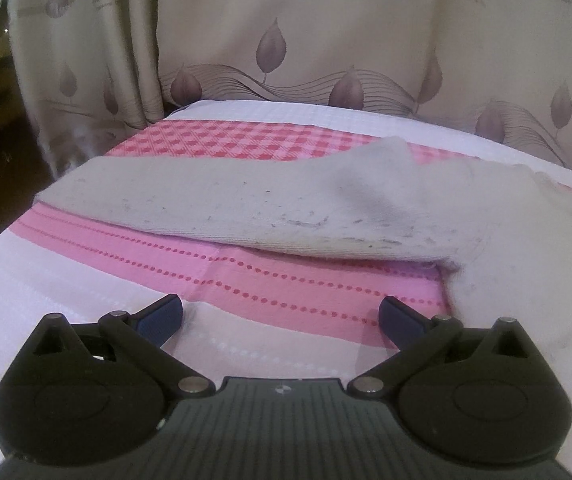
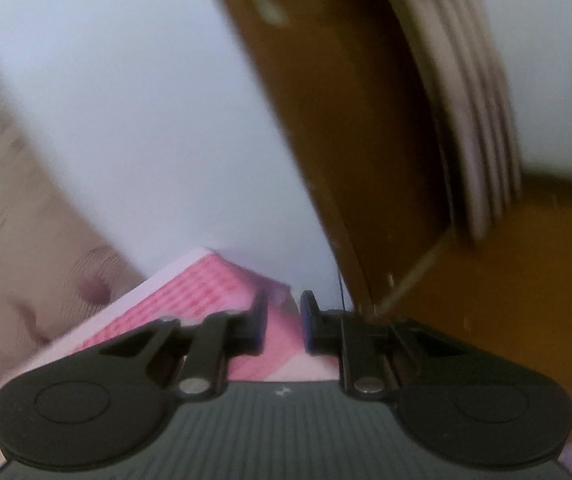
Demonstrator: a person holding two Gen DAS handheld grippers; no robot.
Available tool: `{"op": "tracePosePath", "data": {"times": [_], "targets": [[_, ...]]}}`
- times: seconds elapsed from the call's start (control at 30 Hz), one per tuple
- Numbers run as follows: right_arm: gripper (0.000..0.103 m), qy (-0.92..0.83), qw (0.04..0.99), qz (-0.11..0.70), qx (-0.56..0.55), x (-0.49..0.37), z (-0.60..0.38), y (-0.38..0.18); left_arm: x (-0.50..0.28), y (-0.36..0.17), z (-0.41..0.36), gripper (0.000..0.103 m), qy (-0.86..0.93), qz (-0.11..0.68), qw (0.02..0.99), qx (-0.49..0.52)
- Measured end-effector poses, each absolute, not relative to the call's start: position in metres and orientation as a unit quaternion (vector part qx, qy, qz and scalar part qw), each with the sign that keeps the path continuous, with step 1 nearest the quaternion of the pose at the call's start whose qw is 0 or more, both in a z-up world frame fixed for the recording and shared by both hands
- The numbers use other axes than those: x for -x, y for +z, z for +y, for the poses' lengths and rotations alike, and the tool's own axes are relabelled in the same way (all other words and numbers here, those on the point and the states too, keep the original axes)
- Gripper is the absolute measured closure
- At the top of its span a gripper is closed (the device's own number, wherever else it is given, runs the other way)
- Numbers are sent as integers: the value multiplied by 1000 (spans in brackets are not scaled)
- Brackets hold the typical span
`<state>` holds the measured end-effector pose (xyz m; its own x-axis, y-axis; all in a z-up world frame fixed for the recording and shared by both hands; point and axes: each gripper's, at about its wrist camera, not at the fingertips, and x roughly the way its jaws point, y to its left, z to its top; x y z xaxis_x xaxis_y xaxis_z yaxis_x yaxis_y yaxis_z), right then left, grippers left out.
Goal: Fold small clothes
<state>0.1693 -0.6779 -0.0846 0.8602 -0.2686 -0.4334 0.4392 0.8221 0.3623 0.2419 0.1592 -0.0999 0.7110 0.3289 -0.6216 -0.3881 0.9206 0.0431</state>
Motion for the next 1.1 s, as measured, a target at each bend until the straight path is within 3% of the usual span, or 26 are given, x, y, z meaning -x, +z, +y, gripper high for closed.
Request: {"op": "tracePosePath", "data": {"times": [0.03, 0.07, 0.13, 0.4, 0.47, 0.5, 0.53, 0.57, 0.93, 1.1], "targets": [[62, -170, 946, 196, -194, -178, -663, -82, -242, -100, 160, 0, 196, 327, 923, 45], [31, -145, 954, 211, -156, -184, -647, -83, -242, -100, 160, 0, 197, 327, 923, 45], [11, -93, 967, 220, -91, -192, -612, -90, -242, -100, 159, 0, 199, 328, 922, 45], [11, -42, 956, 280, 80, -250, -528, -131, -243, -100, 159, 0, 205, 329, 921, 44], [16, -29, 946, 304, 105, -272, -522, -138, -243, -101, 159, 0, 208, 330, 920, 44], [22, -31, 942, 317, 106, -275, -522, -140, -243, -101, 158, 0, 209, 330, 919, 44], [61, -36, 944, 315, 91, -280, -528, -137, -244, -101, 158, 0, 211, 330, 919, 43], [87, -57, 941, 324, 73, -285, -538, -135, -244, -101, 158, 0, 212, 330, 919, 43], [89, -216, 913, 202, -280, -273, -720, -111, -243, -100, 157, 0, 222, 329, 917, 37], [80, -218, 895, 106, -374, -231, -745, -116, -243, -99, 153, 0, 231, 326, 917, 20]]}}
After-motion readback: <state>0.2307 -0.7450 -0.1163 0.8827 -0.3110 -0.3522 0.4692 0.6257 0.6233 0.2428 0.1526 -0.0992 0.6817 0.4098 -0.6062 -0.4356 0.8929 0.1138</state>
